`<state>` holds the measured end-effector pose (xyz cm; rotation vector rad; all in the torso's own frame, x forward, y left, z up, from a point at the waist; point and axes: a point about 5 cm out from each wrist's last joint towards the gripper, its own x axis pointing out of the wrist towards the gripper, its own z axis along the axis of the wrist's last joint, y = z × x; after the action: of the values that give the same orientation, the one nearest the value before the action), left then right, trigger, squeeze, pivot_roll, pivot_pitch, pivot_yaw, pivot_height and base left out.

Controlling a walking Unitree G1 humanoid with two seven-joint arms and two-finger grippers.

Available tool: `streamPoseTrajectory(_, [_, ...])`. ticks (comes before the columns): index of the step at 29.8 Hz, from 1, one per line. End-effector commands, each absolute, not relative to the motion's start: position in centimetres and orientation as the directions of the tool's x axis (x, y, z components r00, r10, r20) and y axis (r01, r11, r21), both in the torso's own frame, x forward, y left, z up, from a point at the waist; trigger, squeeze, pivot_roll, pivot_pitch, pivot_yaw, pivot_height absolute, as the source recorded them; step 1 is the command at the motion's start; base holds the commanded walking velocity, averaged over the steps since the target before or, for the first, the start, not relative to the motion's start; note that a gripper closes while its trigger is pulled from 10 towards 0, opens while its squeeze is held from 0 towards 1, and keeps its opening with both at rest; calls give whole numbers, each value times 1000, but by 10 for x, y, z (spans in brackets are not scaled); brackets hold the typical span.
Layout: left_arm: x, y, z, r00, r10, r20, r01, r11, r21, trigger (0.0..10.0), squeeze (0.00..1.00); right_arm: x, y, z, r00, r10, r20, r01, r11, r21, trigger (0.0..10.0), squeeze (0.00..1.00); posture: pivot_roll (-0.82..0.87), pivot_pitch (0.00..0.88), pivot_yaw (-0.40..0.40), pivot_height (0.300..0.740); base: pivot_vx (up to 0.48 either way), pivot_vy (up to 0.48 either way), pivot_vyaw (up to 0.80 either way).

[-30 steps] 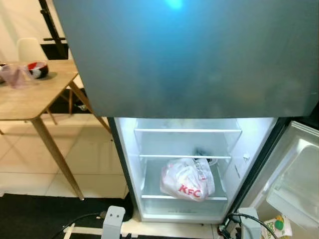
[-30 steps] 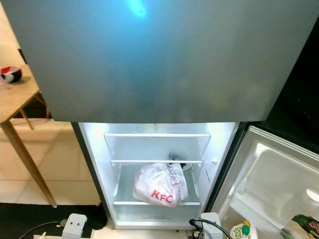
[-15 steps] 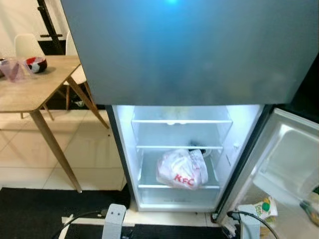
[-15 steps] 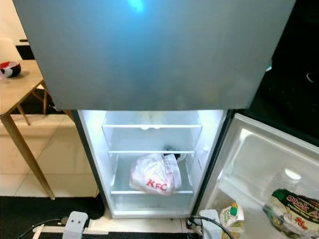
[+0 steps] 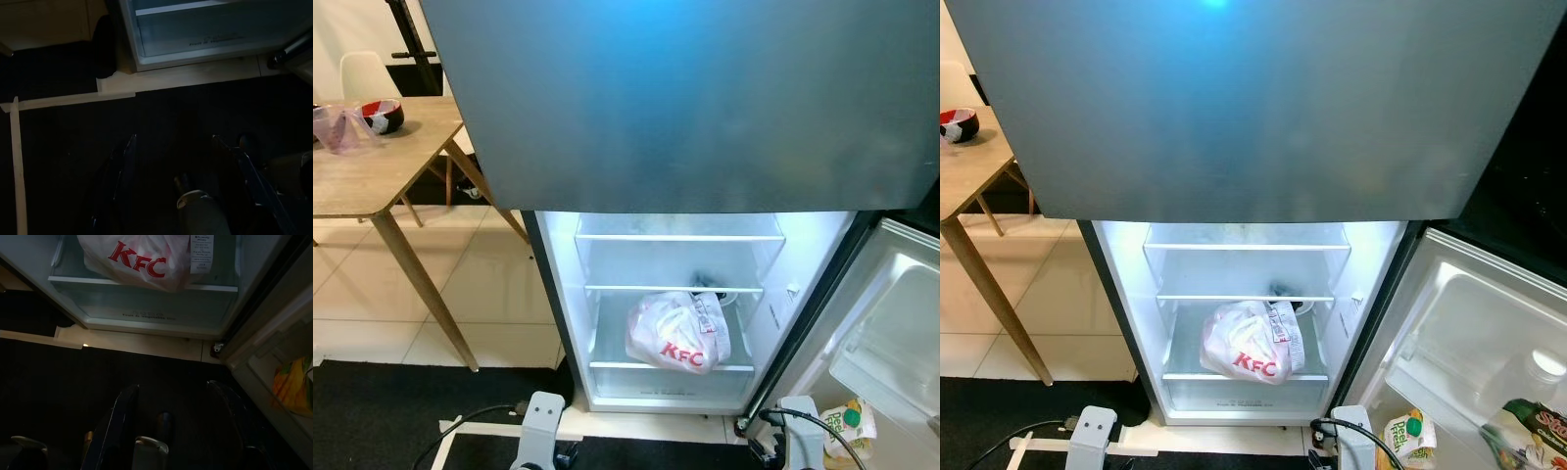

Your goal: Restocking fridge

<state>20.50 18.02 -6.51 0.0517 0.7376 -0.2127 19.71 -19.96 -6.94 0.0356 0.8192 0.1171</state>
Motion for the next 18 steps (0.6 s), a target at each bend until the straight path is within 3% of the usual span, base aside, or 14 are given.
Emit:
streamPoseTrajectory(1, [202, 178, -67, 713, -180, -678, 226, 974, -21, 10000, 0, 193, -199, -72, 671, 114, -733, -89, 993, 73, 10000, 0, -73, 33, 22, 740, 0, 0, 0])
streamPoseTrajectory(11, [204, 176, -65, 715, -193, -672, 252, 968, -10, 10000, 0, 192, -198, -72, 679, 108, -727, -72, 994, 80, 10000, 0, -76, 29, 34, 740, 0, 0, 0])
streamPoseTrajectory(18, [204, 176, -66, 710, -194, -677, 256, 967, -8, 10000, 0, 191, -198, -72, 677, 108, -728, -74, 994, 80, 10000, 0, -81, 24, 37, 740, 0, 0, -686])
